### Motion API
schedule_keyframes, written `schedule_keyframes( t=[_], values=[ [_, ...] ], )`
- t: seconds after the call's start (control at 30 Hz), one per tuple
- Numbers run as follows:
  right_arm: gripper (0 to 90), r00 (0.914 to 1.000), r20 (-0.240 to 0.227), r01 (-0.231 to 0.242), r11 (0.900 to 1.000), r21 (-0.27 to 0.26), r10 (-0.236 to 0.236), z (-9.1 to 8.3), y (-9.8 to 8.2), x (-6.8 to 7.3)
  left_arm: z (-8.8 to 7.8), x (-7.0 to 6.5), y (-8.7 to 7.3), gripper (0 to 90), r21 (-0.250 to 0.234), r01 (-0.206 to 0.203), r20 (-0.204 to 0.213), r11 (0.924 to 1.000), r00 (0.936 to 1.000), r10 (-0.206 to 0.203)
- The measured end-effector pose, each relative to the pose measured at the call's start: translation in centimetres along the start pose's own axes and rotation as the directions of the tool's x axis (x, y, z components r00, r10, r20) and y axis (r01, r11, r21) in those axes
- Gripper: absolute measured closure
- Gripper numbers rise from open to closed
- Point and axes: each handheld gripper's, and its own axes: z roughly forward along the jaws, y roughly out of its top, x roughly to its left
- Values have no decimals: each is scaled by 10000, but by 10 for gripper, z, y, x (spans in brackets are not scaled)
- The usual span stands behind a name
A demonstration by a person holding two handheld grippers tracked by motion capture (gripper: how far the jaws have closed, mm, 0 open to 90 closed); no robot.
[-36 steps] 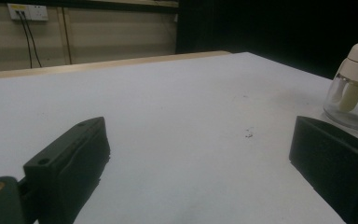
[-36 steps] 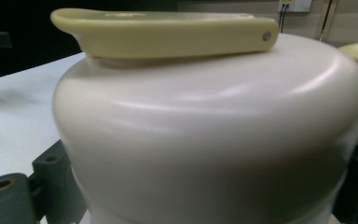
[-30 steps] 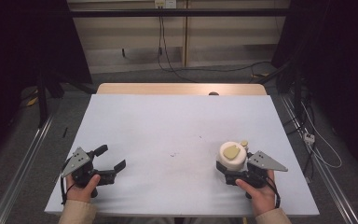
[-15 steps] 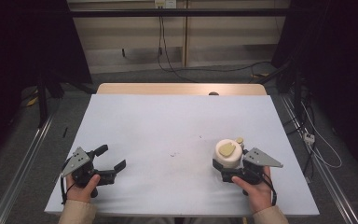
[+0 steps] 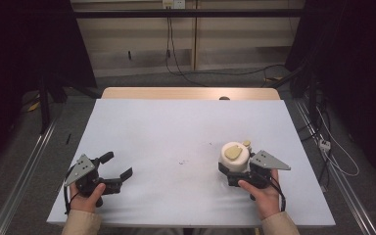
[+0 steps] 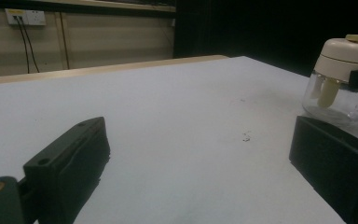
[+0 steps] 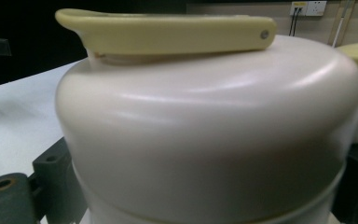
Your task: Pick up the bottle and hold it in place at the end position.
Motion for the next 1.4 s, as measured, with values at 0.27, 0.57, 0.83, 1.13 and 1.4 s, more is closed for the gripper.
schedule_keyframes(
  t=[0.27, 0.57, 0.83, 1.13, 1.4],
  values=[
    [68, 10000, -79, -24, 10000, -33, 24, 7, 5, 2, 0, 0, 0, 42, -4, 9, 15, 10000, 10000, -9],
    [69, 9998, -197, 38, 10000, -42, -39, 15, 9, 4, 0, 0, 0, 42, -14, 3, -14, 10000, 10000, -3],
    [68, 9996, -274, 29, 10000, -20, -30, 22, 11, 6, 0, 0, -1, 42, -14, 36, -22, 10000, 10000, -36],
    [69, 9993, -361, -33, 10000, -9, 33, 31, 13, 8, 1, 0, -1, 42, 24, -32, -6, 10000, 10000, 32],
    [69, 9990, -454, -40, 10000, -67, 37, 39, 17, 10, 1, 0, -1, 42, 22, -8, -13, 10000, 10000, 8]
  ],
)
